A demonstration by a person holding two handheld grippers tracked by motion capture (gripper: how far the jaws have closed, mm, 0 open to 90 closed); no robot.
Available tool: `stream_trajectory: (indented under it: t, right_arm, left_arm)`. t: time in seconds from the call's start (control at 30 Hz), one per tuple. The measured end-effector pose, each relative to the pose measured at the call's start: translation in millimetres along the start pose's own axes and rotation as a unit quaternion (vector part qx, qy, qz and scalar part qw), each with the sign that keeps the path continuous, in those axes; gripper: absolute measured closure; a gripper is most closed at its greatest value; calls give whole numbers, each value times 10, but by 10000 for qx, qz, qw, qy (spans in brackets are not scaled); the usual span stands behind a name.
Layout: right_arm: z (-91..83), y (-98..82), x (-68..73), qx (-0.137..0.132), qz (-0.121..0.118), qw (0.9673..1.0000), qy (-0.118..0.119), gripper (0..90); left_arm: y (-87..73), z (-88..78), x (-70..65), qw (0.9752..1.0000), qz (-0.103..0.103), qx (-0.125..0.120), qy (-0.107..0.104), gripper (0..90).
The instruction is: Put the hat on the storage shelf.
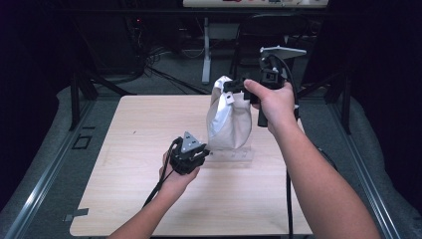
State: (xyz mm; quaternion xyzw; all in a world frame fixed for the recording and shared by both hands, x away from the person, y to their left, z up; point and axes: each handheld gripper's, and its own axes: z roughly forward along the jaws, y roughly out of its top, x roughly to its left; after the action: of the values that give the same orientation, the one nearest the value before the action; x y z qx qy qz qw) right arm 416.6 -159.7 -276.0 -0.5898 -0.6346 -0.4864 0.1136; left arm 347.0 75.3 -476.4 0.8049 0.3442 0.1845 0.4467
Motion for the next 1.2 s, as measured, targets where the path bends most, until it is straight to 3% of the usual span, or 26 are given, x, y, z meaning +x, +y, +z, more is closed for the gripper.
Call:
stream_trajectory:
  t: [0.13,0.7,0.9,1.0,1.2]
  right_arm:
    - [54,-8,-25,49,4,10000,-16,824]
    - [263,-50,-189,235,94,9996,-90,824]
    - [309,-69,-184,279,82,9996,-72,823]
    - [344,-87,-178,312,82,9995,-32,823]
    - [395,-104,-190,391,79,9992,-9,823]
  left_arm:
    - [-36,37,44,9998,-139,-22,-151,788]
    - [-216,262,53,9991,-332,19,-258,791]
    - [-270,251,51,9990,-418,-29,-133,801]
    - [-276,223,24,9996,-285,-35,24,825]
    - [-296,245,2,9993,-357,110,46,820]
